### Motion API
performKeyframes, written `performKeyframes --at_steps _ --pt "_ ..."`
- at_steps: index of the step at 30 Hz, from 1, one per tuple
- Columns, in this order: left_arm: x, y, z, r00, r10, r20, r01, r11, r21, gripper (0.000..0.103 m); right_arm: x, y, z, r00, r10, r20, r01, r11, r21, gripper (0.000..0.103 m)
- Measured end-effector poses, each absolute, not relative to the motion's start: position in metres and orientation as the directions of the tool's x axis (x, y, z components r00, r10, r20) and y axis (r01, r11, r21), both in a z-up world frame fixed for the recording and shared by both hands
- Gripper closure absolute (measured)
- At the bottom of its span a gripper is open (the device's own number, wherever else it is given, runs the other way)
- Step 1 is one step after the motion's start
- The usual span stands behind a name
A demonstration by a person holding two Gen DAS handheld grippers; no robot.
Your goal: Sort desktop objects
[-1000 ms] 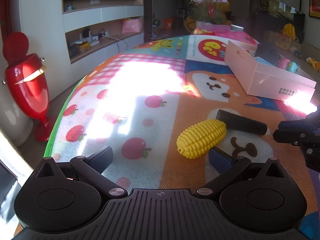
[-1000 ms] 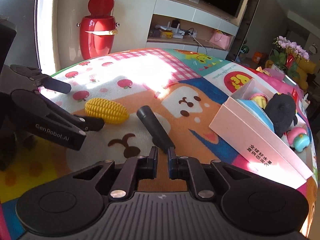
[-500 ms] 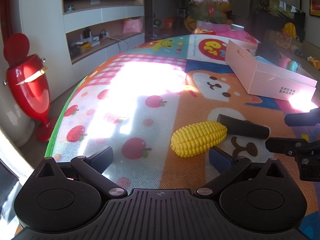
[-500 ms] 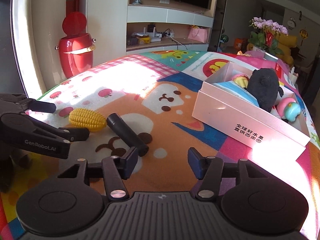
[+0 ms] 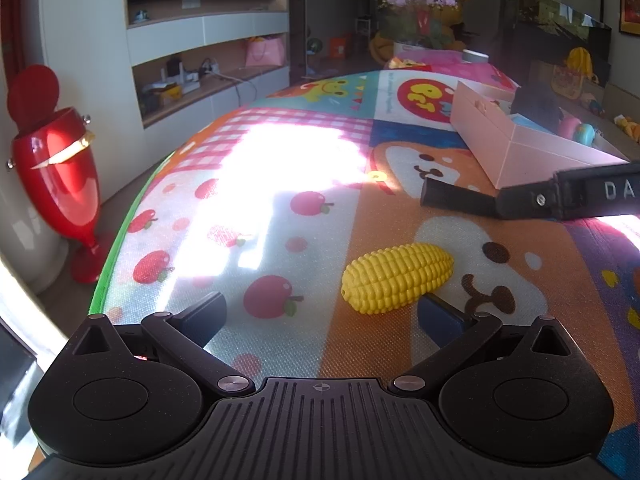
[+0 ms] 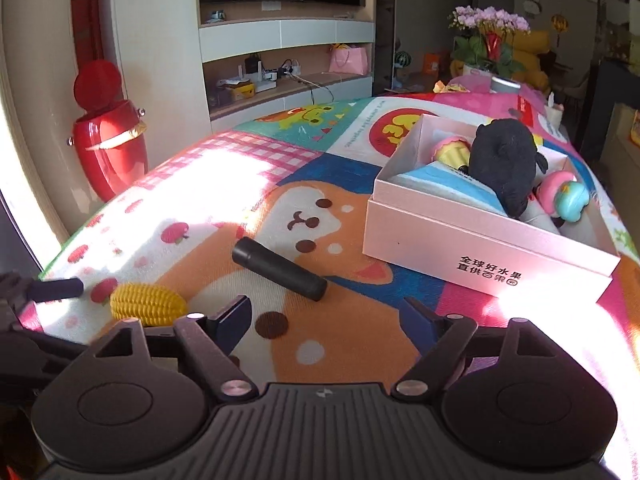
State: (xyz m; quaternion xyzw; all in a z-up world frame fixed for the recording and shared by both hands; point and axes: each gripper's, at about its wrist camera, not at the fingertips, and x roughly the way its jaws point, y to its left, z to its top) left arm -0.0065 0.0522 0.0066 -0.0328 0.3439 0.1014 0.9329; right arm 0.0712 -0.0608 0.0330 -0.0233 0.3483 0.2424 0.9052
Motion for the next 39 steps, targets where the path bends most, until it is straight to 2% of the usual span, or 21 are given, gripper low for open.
performKeyframes --at_steps 2,8,12,15,18,23,26,30,33,34,38,39 --pt "-0.007 0.053 0.007 0.745 0.162 -0.647 -0.212 0.977 0.002 0.000 0.086 -0.049 0.033 0.635 0.418 -0.650 -0.398 0.898 0.188 0.003" --pt "-0.010 0.055 0.008 0.755 0.149 -0.638 -0.214 0.977 -0.026 0.000 0.126 -0.012 0.013 0.603 0.282 -0.746 -0.189 0.959 0.210 0.002" --pt "-0.009 0.057 0.008 0.750 0.163 -0.641 -0.232 0.972 -0.024 0.000 0.141 0.007 0.009 0.640 0.201 -0.742 -0.133 0.980 0.150 0.002" --pt "-0.010 0.059 0.008 0.753 0.159 -0.638 -0.237 0.971 -0.038 0.000 0.148 0.014 0.009 0.644 0.150 -0.750 -0.109 0.989 0.104 0.007" --pt "-0.010 0.059 0.008 0.754 0.155 -0.638 -0.233 0.972 -0.040 0.000 0.147 0.013 0.010 0.662 0.126 -0.739 -0.117 0.991 0.065 0.022" --pt "-0.010 0.059 0.008 0.754 0.153 -0.639 -0.231 0.972 -0.041 0.000 0.136 -0.007 0.013 0.664 0.162 -0.730 -0.215 0.976 0.020 0.066" --pt "-0.010 0.058 0.008 0.750 0.158 -0.642 -0.230 0.973 -0.029 0.000 0.126 -0.031 0.015 0.648 0.196 -0.736 -0.260 0.965 0.029 0.075" --pt "-0.009 0.056 0.008 0.757 0.130 -0.641 -0.193 0.981 -0.028 0.000 0.101 -0.068 0.015 0.630 0.257 -0.733 -0.338 0.940 0.039 0.075" --pt "-0.006 0.051 0.011 0.779 0.040 -0.626 -0.098 0.993 -0.059 0.000 0.073 -0.095 0.012 0.670 0.237 -0.703 -0.367 0.930 -0.037 0.074" --pt "-0.004 0.049 0.014 0.792 0.008 -0.611 -0.070 0.994 -0.078 0.000 0.065 -0.104 0.011 0.686 0.227 -0.691 -0.369 0.927 -0.062 0.069" --pt "0.021 0.023 0.040 0.835 -0.103 -0.540 0.096 0.995 -0.043 0.000 0.050 -0.141 0.011 0.728 0.190 -0.659 -0.310 0.948 -0.069 0.031" --pt "0.031 0.015 0.046 0.839 -0.118 -0.532 0.133 0.991 -0.010 0.000 0.050 -0.150 0.012 0.737 0.187 -0.649 -0.290 0.956 -0.053 0.029"
